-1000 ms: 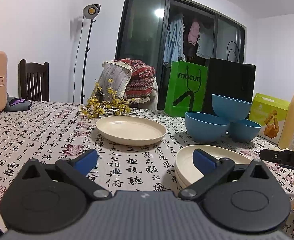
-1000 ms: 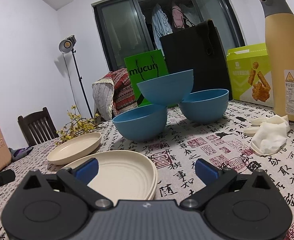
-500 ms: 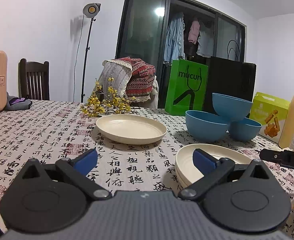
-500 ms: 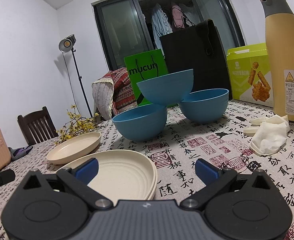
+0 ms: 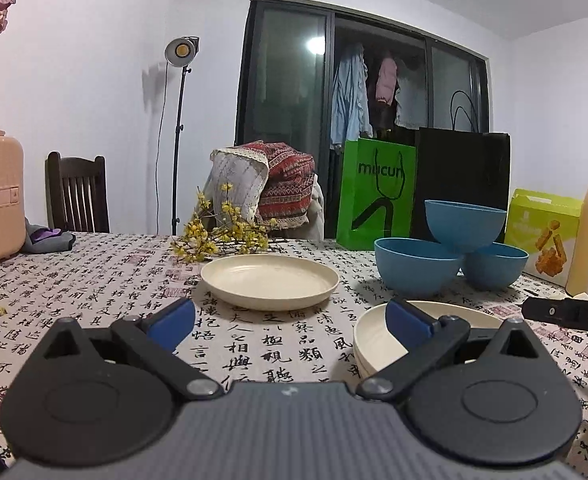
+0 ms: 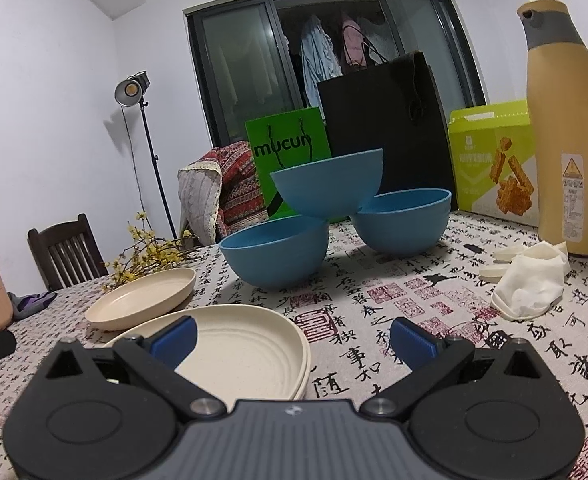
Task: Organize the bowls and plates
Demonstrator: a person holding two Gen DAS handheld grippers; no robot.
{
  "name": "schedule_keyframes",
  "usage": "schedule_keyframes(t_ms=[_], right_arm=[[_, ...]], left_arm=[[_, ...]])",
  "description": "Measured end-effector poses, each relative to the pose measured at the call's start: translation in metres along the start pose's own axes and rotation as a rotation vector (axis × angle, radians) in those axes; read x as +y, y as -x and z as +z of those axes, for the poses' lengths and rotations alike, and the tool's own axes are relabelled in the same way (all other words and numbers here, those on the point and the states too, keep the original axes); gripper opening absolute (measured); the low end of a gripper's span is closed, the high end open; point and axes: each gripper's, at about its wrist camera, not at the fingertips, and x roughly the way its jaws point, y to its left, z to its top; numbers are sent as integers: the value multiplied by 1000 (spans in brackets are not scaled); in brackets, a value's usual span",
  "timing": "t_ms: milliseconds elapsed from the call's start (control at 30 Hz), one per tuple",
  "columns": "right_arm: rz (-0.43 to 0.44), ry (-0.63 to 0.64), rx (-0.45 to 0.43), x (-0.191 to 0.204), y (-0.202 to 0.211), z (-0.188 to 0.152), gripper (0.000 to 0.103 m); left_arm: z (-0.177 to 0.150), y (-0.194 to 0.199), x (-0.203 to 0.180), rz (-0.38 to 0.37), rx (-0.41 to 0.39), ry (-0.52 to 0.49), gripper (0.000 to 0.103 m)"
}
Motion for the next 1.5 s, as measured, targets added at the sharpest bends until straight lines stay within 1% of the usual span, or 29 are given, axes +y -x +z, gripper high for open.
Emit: schedule_keyframes(t_ms=[67, 167, 367, 500, 633, 700, 867, 967, 1100, 1200, 1300, 1400, 1500], right_arm=[[-8, 21, -8, 4, 1, 0, 103], [-11, 43, -25, 7, 4, -1, 103], [-27, 40, -49, 6, 8, -1, 103], [-50, 55, -76, 9, 13, -3, 103], [-56, 67, -91, 11, 15, -3, 103], [-56, 73, -84, 12, 14, -3, 103], [-55, 109, -32, 17, 6, -1, 103], [-65, 131, -19, 21, 3, -2, 103], [-85, 108, -6, 18, 1, -1, 103], [-91, 113, 1, 16, 1, 1, 103], [-77, 87, 39, 14, -1, 10, 103], [-54, 71, 62, 16, -2, 22, 103], [-39, 46, 74, 18, -4, 31, 103]], left_arm=[[0, -1, 1, -1, 8, 6, 103], [0, 1, 2, -3, -2, 14, 103], [0, 0, 3, -9, 5, 15, 103], [0, -1, 4, -10, 13, 20, 103], [-1, -2, 6, -6, 19, 23, 103], [-1, -3, 7, -5, 31, 26, 103], [0, -11, 5, -3, 75, 19, 103], [-1, -13, 6, -2, 85, 22, 103], [-1, -16, 6, 15, 110, 23, 103], [0, -20, 6, 9, 132, 20, 103], [3, -20, 9, -2, 154, 19, 103], [11, -20, 14, 32, 161, 38, 103], [22, -20, 26, 23, 172, 95, 103]])
